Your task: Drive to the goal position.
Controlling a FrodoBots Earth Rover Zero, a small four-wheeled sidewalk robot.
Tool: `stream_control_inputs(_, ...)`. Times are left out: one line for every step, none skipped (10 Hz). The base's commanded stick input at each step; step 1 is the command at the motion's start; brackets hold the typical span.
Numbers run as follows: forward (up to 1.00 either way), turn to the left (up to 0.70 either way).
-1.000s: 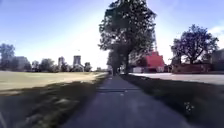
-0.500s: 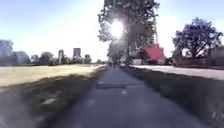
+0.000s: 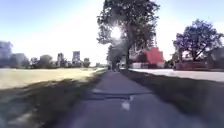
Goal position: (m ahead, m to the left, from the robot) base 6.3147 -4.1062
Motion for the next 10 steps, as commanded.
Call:
stream_control_inputs(1.00,0.00)
stream_control_inputs(1.00,0.00)
stream_control_inputs(1.00,0.00)
stream_control_inputs(1.00,0.00)
stream_control_inputs(1.00,0.00)
stream_control_inputs(1.00,0.00)
stream_control_inputs(1.00,0.00)
stream_control_inputs(1.00,0.00)
stream_control_inputs(1.00,0.00)
stream_control_inputs(1.00,0.00)
